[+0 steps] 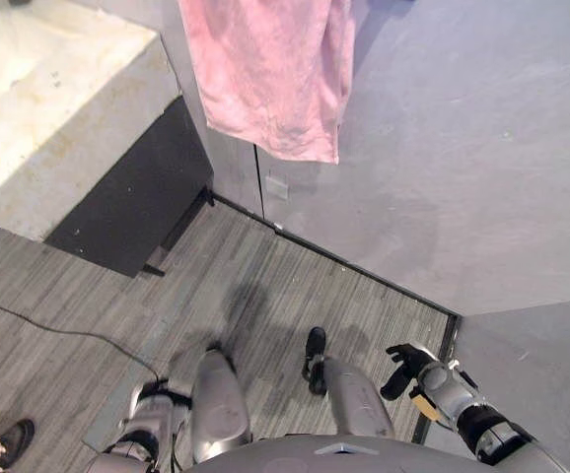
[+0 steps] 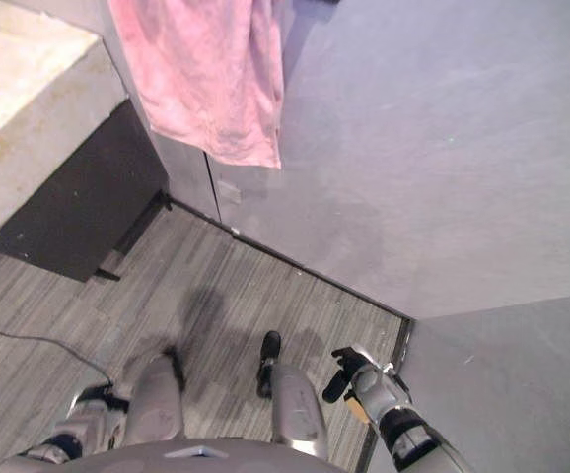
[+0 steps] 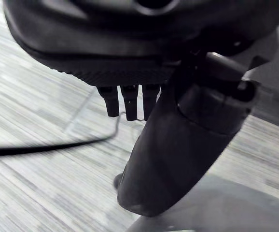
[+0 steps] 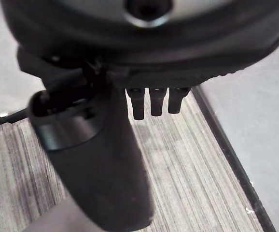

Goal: Organize the bathroom.

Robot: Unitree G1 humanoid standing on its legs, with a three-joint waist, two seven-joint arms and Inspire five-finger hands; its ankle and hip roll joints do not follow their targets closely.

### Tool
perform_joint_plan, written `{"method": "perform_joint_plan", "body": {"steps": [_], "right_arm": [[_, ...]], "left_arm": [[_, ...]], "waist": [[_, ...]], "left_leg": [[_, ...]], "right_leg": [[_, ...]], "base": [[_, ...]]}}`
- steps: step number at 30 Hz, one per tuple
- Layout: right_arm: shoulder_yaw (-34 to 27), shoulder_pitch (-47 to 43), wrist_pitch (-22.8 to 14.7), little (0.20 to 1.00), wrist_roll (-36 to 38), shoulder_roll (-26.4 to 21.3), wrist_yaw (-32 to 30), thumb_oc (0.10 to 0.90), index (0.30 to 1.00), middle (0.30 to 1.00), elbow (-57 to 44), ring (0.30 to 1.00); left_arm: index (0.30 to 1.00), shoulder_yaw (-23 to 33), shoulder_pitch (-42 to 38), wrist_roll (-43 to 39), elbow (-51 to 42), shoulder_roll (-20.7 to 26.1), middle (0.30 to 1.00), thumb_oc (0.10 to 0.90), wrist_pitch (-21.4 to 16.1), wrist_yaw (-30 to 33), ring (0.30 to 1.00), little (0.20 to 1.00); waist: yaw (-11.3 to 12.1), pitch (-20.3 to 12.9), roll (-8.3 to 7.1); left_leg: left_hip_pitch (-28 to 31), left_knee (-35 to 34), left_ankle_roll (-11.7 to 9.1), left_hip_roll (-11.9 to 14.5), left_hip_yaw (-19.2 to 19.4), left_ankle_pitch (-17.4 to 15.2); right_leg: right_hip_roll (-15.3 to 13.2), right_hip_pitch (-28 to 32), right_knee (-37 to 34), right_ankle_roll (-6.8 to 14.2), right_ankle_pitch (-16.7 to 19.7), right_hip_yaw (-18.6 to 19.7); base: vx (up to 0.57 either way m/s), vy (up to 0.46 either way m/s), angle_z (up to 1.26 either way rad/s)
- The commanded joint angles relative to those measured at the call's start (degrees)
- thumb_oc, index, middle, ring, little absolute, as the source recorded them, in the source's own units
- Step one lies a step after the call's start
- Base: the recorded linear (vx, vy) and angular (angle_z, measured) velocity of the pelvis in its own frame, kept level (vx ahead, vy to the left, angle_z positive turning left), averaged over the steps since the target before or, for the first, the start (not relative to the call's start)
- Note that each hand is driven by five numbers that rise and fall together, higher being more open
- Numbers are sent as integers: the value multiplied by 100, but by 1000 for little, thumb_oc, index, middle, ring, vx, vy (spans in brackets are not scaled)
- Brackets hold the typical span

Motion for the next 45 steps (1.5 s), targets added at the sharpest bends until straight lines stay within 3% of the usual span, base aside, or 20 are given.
{"method": "perform_joint_plan", "body": {"steps": [1, 5, 8, 19, 21, 22, 23, 24, 26, 29, 32, 35, 38, 41, 42, 44, 45], "right_arm": [[-121, 109, -161, 900, 207, -238, -337, 800, 900, 900, 159, 900], [-235, 157, -343, 900, 222, -203, -428, 800, 900, 900, 308, 900], [-289, 254, -362, 900, 155, -180, -411, 800, 900, 900, 180, 900], [-471, 473, -415, 900, 382, -143, -550, 800, 900, 900, 82, 900], [-525, 545, -429, 900, 328, -122, -504, 800, 900, 900, 65, 900], [-521, 638, -437, 900, 211, -84, -444, 800, 900, 900, 8, 900], [-517, 665, -409, 900, 184, -75, -412, 800, 900, 900, -7, 900], [-532, 846, -322, 900, 148, 6, -402, 800, 900, 900, -12, 900], [-559, 902, -370, 900, 60, 45, -410, 800, 900, 900, 107, 900], [-473, 710, -600, 900, 74, 48, -465, 800, 900, 900, 505, 900], [-290, 422, -878, 900, 182, 62, -563, 800, 900, 900, 965, 900], [-261, 256, -803, 900, 637, -53, -591, 800, 900, 900, 954, 900], [-333, 264, -873, 900, 960, -44, -715, 800, 900, 900, 1078, 900], [-387, 239, -930, 900, 918, -12, -697, 800, 900, 900, 1219, 900], [-388, 238, -934, 900, 915, -10, -694, 800, 900, 900, 1225, 900], [-339, 253, -1019, 900, 991, 10, -725, 800, 900, 900, 1303, 900], [-339, 253, -1019, 900, 991, 10, -725, 800, 900, 900, 1303, 900]], "left_arm": [[900, -16, 21, 551, -548, 271, 900, 800, -483, 112, 900, 900], [900, -187, -155, 632, -715, 275, 900, 800, -569, 119, 900, 900], [900, -189, -105, 632, -943, 355, 900, 800, -598, 115, 900, 900], [900, -61, -15, 557, -1006, 420, 900, 800, -713, 127, 900, 900], [900, -83, -42, 636, -1048, 420, 900, 800, -703, 86, 900, 900], [900, -121, -42, 680, -1145, 462, 900, 800, -661, 88, 900, 900], [900, -132, -44, 680, -1170, 483, 900, 800, -648, 72, 900, 900], [900, -206, -122, 748, -1244, 608, 900, 800, -572, -59, 900, 900], [900, -251, -245, 564, -1225, 678, 900, 800, -486, -126, 900, 900], [900, -388, -514, 326, -1088, 664, 900, 800, -536, -48, 900, 900], [900, -450, -712, -95, -916, 509, 900, 800, -683, 151, 900, 900], [900, -506, -901, -172, -738, 335, 900, 800, -879, 242, 900, 900], [900, -455, -999, -162, -518, 224, 900, 800, -1033, 254, 900, 900], [900, -401, -976, -223, -418, 178, 900, 800, -1141, 309, 900, 900], [900, -399, -974, -226, -416, 178, 900, 800, -1155, 318, 900, 900], [900, -383, -1021, -190, -416, 154, 900, 800, -1291, 368, 900, 900], [900, -383, -1021, -190, -416, 154, 900, 800, -1291, 368, 900, 900]], "waist": [[-129, -316, 224], [-288, -372, 344], [-350, -331, 366], [-453, -309, 344], [-463, -269, 329], [-534, -171, 353], [-562, -146, 372], [-726, -77, 523], [-797, -91, 597], [-768, -80, 588], [-649, 25, 579], [-726, 134, 601], [-908, 76, 551], [-1002, -38, 429], [-1006, -58, 423], [-1101, -133, 370], [-1101, -133, 370]], "left_leg": [[805, -1343, 170, 153, 126, 609], [1269, -2391, 353, -183, 260, 40], [1382, -2608, 458, -332, 383, -195], [1311, -2782, 694, -610, 580, -442], [1175, -2764, 764, -700, 514, -464], [1089, -2769, 884, -737, 301, -452], [1075, -2776, 913, -734, 236, -438], [993, -2886, 1049, -714, -193, -312], [942, -2981, 1045, -711, -514, -160], [745, -3106, 980, -783, -730, 44], [478, -3102, 903, -721, -864, 215], [288, -3251, 646, -453, -734, 580], [172, -2795, 539, -248, -333, 463], [116, -2018, 472, -32, -533, 587], [100, -1994, 468, -18, -544, 610], [161, -1756, 370, 353, -743, 897], [161, -1756, 370, 353, -743, 897]], "right_leg": [[369, 255, -89, 648, 319, -96], [299, -22, -77, 906, 495, -81], [174, -182, -86, 1071, 693, -54], [138, -248, -245, 1188, 823, 235], [35, -361, -269, 1328, 961, 407], [5, -527, 182, 1430, 990, 996], [36, -554, 372, 1432, 948, 1171], [352, -615, 1256, 1403, 561, 1779], [520, -564, 1390, 1310, 280, 1856], [582, -263, 717, 1191, 221, 1863], [648, -262, 643, 1097, 180, 1668], [768, -193, 401, 983, 205, 1544], [693, -270, 438, 912, 188, 1369], [694, -461, 724, 825, 160, 1398], [697, -491, 735, 819, 168, 1405], [796, -730, 932, 735, 149, 1612], [796, -730, 932, 735, 149, 1612]], "base": [[-58, 59, 93], [-48, 109, 56], [-37, 74, -8], [-86, 81, -10], [-175, 75, -6], [-137, 13, 0], [-197, -27, 17], [-121, -38, 47], [-129, -13, 108], [-132, -56, 126], [-234, -135, 34], [-265, -141, 75], [-173, -20, 87], [-102, 78, 65], [-181, 164, 0], [-173, 166, -20], [-52, 52, -16]]}}
